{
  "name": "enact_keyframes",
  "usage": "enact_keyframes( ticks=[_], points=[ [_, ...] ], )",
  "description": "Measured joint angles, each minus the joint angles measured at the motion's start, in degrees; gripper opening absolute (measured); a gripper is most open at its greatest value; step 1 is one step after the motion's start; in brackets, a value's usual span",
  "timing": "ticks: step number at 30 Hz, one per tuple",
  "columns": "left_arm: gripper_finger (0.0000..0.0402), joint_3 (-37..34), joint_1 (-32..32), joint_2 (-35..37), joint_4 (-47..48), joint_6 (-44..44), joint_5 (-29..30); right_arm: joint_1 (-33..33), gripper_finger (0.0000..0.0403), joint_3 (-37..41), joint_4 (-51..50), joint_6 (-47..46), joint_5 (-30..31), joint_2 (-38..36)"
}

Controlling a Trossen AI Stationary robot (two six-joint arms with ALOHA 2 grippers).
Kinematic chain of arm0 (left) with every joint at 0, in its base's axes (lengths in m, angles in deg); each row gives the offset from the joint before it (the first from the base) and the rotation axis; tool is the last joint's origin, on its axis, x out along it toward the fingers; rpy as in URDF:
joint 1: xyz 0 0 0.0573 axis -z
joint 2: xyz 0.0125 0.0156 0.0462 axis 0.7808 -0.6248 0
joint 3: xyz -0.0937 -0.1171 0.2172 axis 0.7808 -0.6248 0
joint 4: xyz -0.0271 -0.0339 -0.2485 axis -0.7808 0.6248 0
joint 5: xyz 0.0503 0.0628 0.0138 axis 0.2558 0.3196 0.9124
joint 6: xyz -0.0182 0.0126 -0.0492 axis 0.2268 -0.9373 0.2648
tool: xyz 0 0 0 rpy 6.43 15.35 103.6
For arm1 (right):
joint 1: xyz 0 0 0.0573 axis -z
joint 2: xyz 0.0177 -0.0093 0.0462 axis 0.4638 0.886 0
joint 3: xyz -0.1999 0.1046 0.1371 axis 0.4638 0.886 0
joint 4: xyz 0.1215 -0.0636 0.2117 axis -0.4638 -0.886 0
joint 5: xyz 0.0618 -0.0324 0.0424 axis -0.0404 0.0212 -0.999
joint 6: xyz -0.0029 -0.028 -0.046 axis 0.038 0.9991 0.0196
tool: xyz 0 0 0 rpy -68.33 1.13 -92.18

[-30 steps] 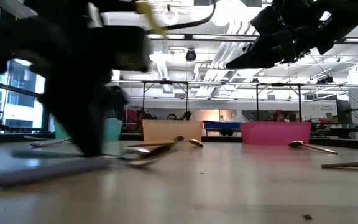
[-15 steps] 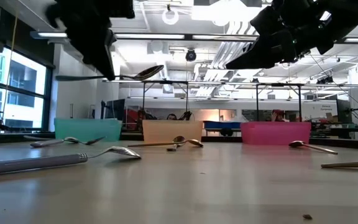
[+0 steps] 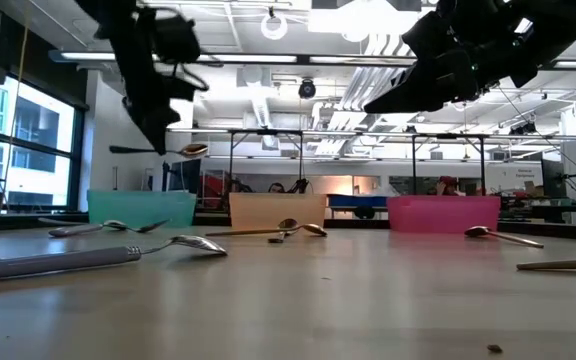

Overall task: Sort silverware by color (type)
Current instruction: Put the blue spoon into the green bin

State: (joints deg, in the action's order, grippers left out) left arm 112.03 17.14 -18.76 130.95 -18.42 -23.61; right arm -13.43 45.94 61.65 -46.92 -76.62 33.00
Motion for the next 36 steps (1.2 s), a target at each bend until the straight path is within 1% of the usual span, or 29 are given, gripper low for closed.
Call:
enact_keyframes(
  ticks=[2, 5, 7, 9, 14, 20, 28, 31, 36],
  points=[
    [0.0001, -1.56, -5.26, -0.15, -4.40, -5.15, -0.89, 0.00, 0.0002, 0.00, 0.00, 0.00, 0.00, 0.00],
    [0.0001, -3.23, -12.08, -0.90, -10.98, -11.19, -7.40, 0.00, 0.0002, 0.00, 0.02, -0.07, 0.00, 0.00],
    [0.0001, -4.11, -15.76, -1.96, -14.35, -12.69, -12.39, 0.00, 0.0002, 0.00, 0.01, -0.13, 0.00, 0.00],
    [0.0001, -4.48, -18.70, -3.19, -15.54, -13.97, -15.40, 0.00, 0.0002, 0.00, 0.02, -0.29, 0.00, 0.00],
    [0.0001, -4.48, -23.30, -6.59, -15.56, -16.93, -16.16, 0.00, 0.0002, 0.00, 0.00, -1.00, 0.02, 0.00],
    [0.0001, -4.48, -25.28, -10.27, -14.50, -18.71, -18.26, 0.00, 0.0002, 0.00, 0.02, -1.02, 0.02, 0.00],
    [0.0001, -4.48, -25.57, -15.76, -13.82, -18.67, -18.32, 0.00, 0.0002, 0.00, 0.02, -1.00, 0.02, 0.00],
    [0.0002, -4.48, -25.57, -17.34, -13.88, -17.23, -17.99, 0.00, 0.0002, 0.00, 0.02, -1.00, 0.02, 0.00],
    [0.0030, -4.48, -25.57, -17.93, -14.68, -16.68, -16.19, 0.00, 0.0002, 0.00, 0.02, -1.00, 0.03, 0.00]
  ],
)
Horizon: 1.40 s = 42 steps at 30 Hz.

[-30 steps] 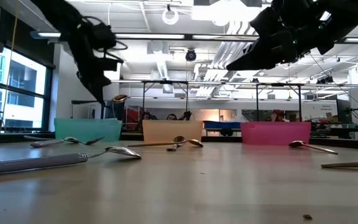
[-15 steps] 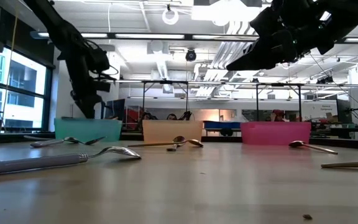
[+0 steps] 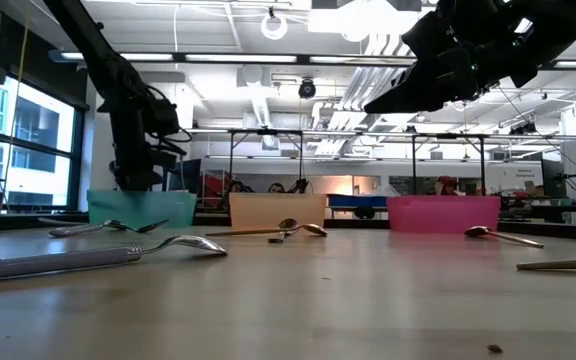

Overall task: Sort silverware by color (type)
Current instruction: Put the blue spoon into the green bin, then put the gold spoon into the orange bin

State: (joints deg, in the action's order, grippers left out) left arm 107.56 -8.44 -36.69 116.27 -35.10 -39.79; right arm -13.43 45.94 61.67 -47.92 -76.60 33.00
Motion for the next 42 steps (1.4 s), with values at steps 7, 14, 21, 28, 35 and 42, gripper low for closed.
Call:
enact_keyframes(
  ticks=[7, 14, 21, 28, 35, 42],
  points=[
    [0.0068, 0.02, 0.07, 3.81, -0.05, 0.41, 0.08, 0.00, 0.0002, 0.00, -0.02, 0.76, 0.00, 0.00],
    [0.0048, 0.02, 4.65, 10.81, -0.40, 4.30, 0.22, -0.42, 0.0002, 0.00, -0.10, 1.36, 3.18, 0.00],
    [0.0012, -5.11, 17.26, 19.70, -10.94, 7.30, -0.69, -3.47, 0.0002, -0.02, -1.26, -0.37, 8.85, 1.80],
    [0.0001, -17.54, 28.91, 24.37, -32.05, 13.09, -3.65, -4.24, 0.0041, -1.28, -1.38, -5.34, 12.09, 6.96],
    [0.0001, -24.65, 36.36, 24.35, -41.68, 17.33, -5.73, -4.17, 0.0108, -8.51, -4.84, -5.55, 12.13, 16.22],
    [0.0017, -25.62, 42.40, 22.67, -41.47, 22.44, -14.46, -3.03, 0.0127, -18.96, -15.29, -1.00, 12.07, 23.19]
  ],
)
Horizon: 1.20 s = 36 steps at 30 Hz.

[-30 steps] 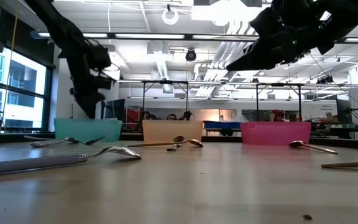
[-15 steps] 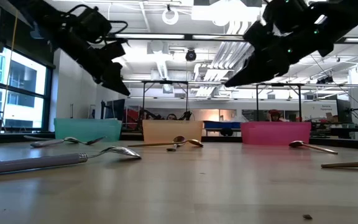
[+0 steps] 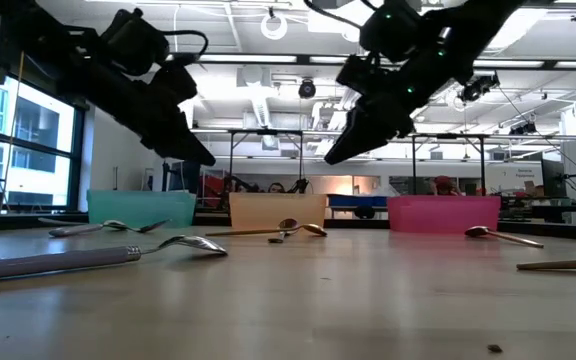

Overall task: Sort silverware by color (type)
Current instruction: Put the gold spoon into the orange bin

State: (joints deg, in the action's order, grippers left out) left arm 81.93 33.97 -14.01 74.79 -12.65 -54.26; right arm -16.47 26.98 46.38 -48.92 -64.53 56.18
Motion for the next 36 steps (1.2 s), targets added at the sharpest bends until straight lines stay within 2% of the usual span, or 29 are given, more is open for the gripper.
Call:
enact_keyframes(
  ticks=[4, 8, 13, 19, 23, 29, 33, 36],
  points=[
    [0.0048, 0.00, 4.69, -3.82, -2.69, 1.13, 1.03, 2.35, 0.0110, 1.70, 3.72, 2.00, -0.48, -0.16],
    [0.0084, 0.38, 7.94, -10.14, -8.36, 1.50, 4.49, 5.33, 0.0063, 7.12, 12.15, 1.24, -5.18, -0.78],
    [0.0126, 6.19, 8.20, -17.98, -7.42, 1.58, 7.95, 7.36, 0.0007, 8.78, 14.54, 1.00, -5.67, -1.78],
    [0.0156, 14.22, 6.90, -26.83, -1.59, -1.07, 10.11, 9.10, 0.0014, 8.13, 14.94, 3.01, -7.63, -4.94],
    [0.0160, 17.80, 5.81, -31.36, -1.25, -2.80, 11.38, 10.89, 0.0016, 8.14, 15.07, 2.64, -10.12, -7.58],
    [0.0153, 20.09, 4.00, -35.31, 0.25, -3.77, 9.20, 11.41, 0.0016, 8.14, 15.62, 2.49, -12.75, -9.39],
    [0.0126, 20.59, 3.69, -36.05, 1.68, -4.94, 8.82, 11.43, 0.0016, 8.14, 15.66, 2.49, -12.91, -9.39],
    [0.0089, 20.66, 3.78, -36.07, 3.01, -6.87, 8.45, 11.43, 0.0016, 8.14, 15.70, 2.49, -12.91, -9.39]
  ],
)
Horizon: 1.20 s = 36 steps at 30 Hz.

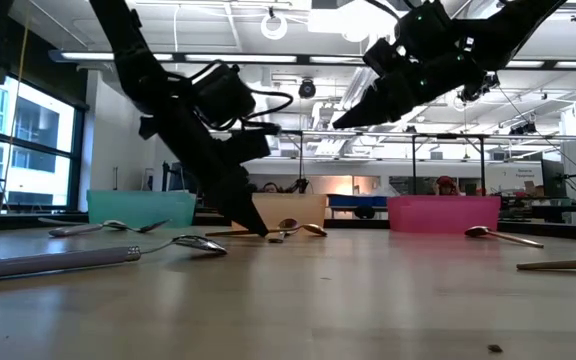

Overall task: Sort silverware by color (type)
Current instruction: Put the gold spoon into the orange bin

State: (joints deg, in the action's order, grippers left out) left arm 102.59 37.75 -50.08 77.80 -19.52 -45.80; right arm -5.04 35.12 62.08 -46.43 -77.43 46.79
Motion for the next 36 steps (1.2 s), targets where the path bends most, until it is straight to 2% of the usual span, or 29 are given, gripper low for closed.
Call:
enact_keyframes(
  ticks=[4, 6, 12, 17, 27, 33, 36],
  points=[
    [0.0025, 0.00, 0.45, -0.02, 1.31, -2.36, -0.88, -0.01, 0.0016, 0.00, 0.30, -0.09, 0.00, 0.00],
    [0.0011, 0.02, 0.42, -0.03, 1.88, -2.60, -1.10, -0.02, 0.0016, 0.00, 0.27, -0.13, 0.00, 0.00],
    [0.0006, -0.24, 0.52, 1.64, 3.16, -2.70, -0.62, -0.02, 0.0016, 0.00, 0.31, -0.06, 0.02, 0.00],
    [0.0004, -0.66, -0.50, 6.44, 7.04, -2.76, -0.36, -0.02, 0.0016, 0.00, 0.38, 0.00, 0.04, 0.00],
    [0.0003, 1.29, -6.04, 16.54, 7.79, -2.68, 0.13, -0.02, 0.0016, 0.02, 0.84, 0.02, 0.22, 0.00],
    [0.0003, 8.13, -12.94, 14.46, 7.72, -4.01, 0.31, -0.02, 0.0016, 0.02, 2.12, 0.12, 0.20, 0.01],
    [0.0003, 12.40, -16.14, 11.74, 8.06, -4.07, -1.62, -0.02, 0.0016, 0.02, 2.13, 0.35, 0.20, 0.02]
  ],
)
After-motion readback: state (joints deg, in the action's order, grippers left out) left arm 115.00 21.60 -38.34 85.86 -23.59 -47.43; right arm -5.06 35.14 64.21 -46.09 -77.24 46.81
